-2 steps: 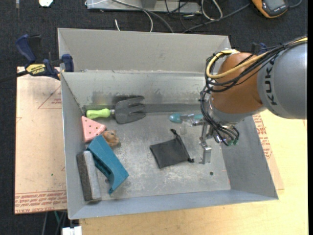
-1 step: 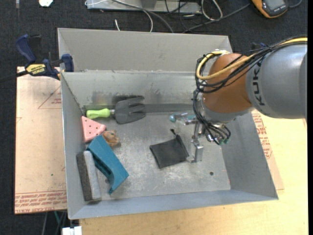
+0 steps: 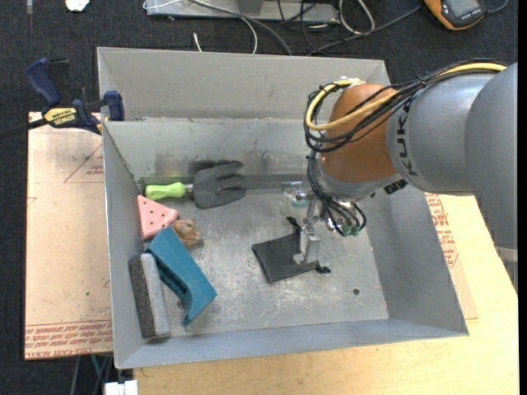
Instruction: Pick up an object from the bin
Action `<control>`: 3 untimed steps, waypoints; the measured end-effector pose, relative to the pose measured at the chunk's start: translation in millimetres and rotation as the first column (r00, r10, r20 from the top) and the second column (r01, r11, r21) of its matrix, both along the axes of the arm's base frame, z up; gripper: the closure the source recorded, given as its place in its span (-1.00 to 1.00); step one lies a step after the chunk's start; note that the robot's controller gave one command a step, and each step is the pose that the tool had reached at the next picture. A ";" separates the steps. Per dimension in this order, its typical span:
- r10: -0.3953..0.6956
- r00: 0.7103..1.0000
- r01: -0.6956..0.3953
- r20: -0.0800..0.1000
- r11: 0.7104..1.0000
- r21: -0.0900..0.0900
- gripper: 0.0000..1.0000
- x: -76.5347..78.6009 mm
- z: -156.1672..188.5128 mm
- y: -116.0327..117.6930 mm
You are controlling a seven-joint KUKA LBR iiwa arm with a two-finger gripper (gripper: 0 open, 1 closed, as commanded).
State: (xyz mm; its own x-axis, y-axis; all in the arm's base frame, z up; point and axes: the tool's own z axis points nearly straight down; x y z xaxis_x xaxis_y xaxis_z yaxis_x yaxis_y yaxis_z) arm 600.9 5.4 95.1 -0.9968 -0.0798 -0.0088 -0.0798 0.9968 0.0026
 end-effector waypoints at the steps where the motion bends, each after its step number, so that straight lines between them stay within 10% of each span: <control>1: 0.114 0.993 -0.114 0.002 0.993 -0.003 1.00 -14.8 -23.6 18.2; 3: -0.014 1.000 0.014 0.002 1.000 0.000 1.00 -30.6 -18.6 13.9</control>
Offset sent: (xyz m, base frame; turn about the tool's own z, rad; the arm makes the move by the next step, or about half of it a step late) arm 0.0000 0.0000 0.0000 0.0000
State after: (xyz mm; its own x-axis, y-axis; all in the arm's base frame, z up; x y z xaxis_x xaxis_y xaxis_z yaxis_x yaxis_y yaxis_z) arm 570.4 19.3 76.4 -0.9978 -0.0659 -0.0108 -0.0659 0.9978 0.0028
